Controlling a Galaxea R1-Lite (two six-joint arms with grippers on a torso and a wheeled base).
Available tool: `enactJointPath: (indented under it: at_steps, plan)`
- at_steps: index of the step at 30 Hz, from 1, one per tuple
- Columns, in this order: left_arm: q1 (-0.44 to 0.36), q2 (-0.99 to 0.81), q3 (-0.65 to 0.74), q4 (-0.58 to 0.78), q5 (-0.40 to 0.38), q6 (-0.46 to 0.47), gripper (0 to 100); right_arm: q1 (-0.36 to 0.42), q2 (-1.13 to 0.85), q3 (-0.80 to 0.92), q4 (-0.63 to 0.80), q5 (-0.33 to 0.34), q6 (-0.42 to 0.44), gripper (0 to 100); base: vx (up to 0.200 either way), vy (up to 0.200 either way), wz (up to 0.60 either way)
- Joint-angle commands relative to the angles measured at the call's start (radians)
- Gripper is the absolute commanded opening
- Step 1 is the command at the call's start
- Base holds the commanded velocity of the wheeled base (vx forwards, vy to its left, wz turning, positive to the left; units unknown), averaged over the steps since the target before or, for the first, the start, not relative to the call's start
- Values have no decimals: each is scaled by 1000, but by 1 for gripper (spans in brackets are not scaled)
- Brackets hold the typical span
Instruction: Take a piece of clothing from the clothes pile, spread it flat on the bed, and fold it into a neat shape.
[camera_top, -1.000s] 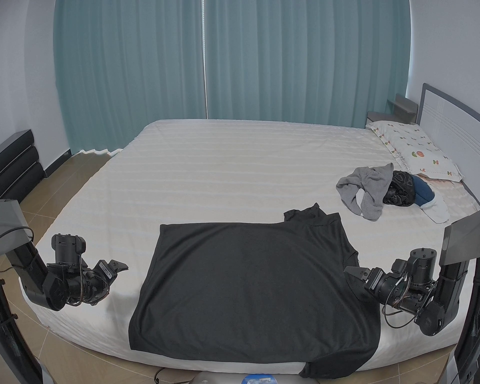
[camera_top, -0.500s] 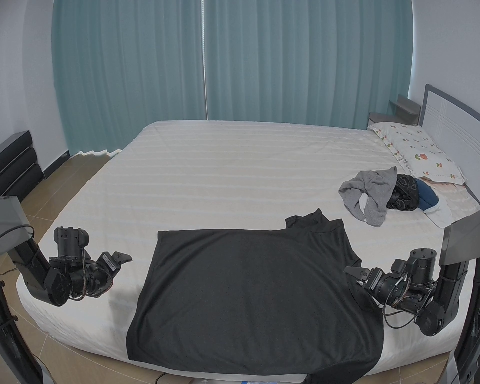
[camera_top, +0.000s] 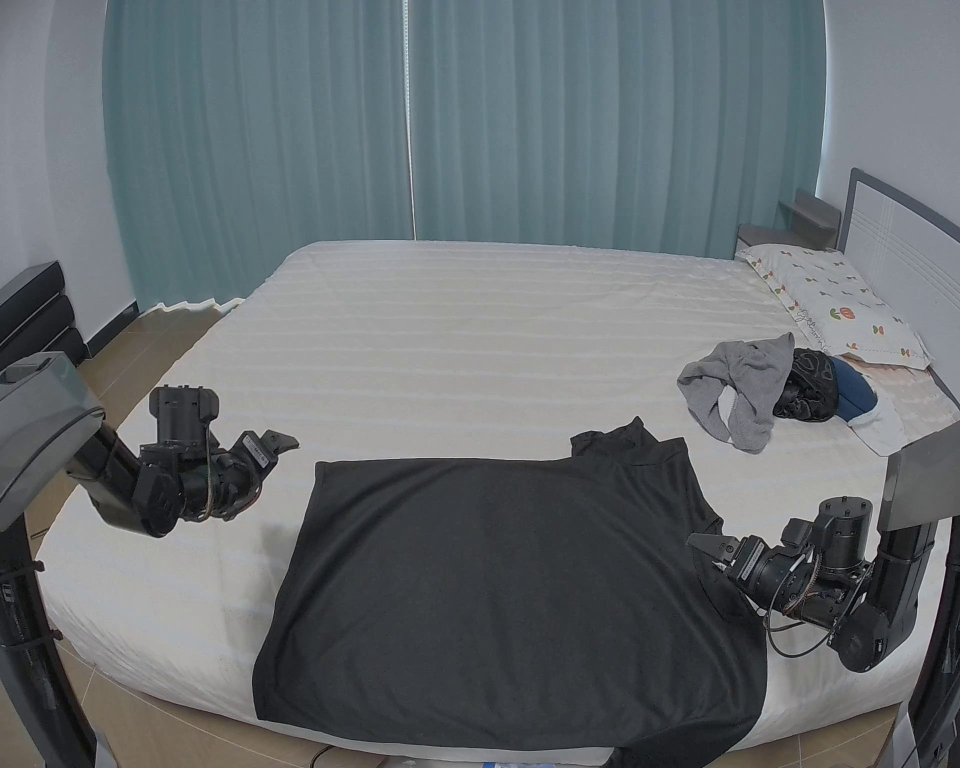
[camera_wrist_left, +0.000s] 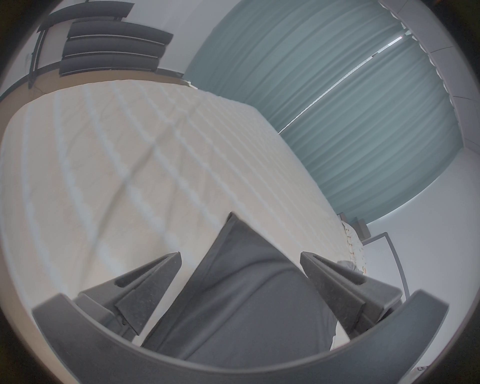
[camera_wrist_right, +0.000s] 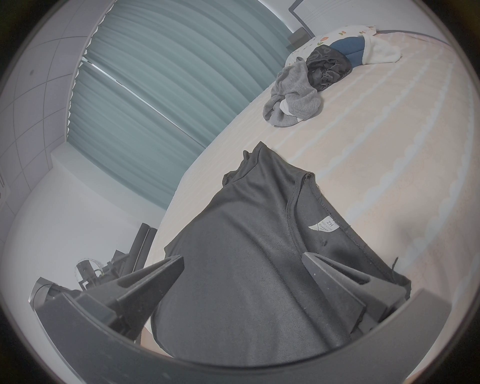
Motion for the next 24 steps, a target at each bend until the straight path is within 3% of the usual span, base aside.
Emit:
enactJointPath:
  at_steps: [1, 10, 23, 24]
  plan:
    - [-36, 235, -251, 41, 36, 5, 100, 0, 10, -2, -12, 2, 1, 100, 0, 0, 0]
    - [-45, 442, -521, 55, 85, 2, 100, 3, 24, -7, -12, 2, 1, 100, 0, 0, 0]
    - [-46, 462, -558, 56, 102, 0, 100, 4, 36, -14, -12, 2, 1, 100, 0, 0, 0]
    - [-51, 472, -561, 55, 104, 0, 0, 6, 36, -14, -12, 1, 1, 100, 0, 0, 0]
